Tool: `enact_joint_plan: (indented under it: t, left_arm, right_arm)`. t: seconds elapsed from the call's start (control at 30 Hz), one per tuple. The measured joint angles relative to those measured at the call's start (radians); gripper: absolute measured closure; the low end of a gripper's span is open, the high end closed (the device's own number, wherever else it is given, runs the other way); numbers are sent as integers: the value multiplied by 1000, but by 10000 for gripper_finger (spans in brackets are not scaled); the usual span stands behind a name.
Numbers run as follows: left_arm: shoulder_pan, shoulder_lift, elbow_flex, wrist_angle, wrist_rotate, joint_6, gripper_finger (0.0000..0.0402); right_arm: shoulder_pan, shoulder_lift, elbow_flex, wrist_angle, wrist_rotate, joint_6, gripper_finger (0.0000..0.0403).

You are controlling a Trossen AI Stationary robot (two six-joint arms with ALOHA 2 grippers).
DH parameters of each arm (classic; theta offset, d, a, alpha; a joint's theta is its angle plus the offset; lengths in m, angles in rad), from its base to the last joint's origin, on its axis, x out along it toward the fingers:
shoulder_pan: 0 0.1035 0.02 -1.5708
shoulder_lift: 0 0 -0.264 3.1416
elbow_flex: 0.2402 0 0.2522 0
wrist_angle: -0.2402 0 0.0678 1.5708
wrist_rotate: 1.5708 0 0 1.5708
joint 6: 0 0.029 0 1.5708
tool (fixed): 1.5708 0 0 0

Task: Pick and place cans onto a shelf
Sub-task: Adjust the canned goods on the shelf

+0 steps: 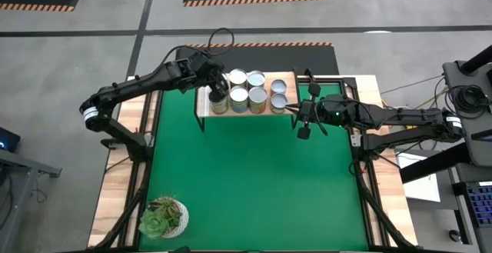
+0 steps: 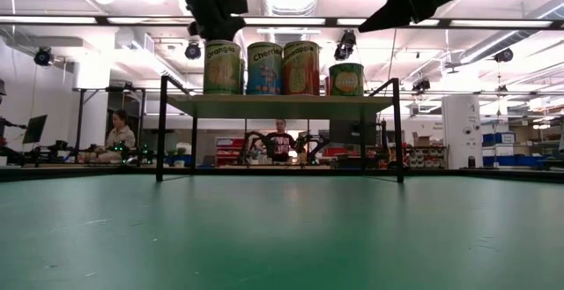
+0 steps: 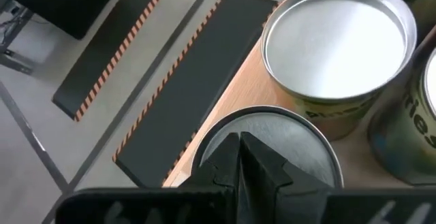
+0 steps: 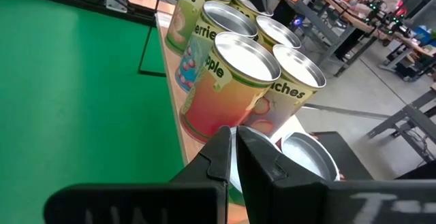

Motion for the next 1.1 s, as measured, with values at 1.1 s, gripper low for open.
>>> enact_joint_plan:
  t: [1.1]
  left_arm:
    - [-150, 25, 86, 46, 303, -76, 402]
  right_arm:
    - [0, 0, 3, 48, 0, -61, 390]
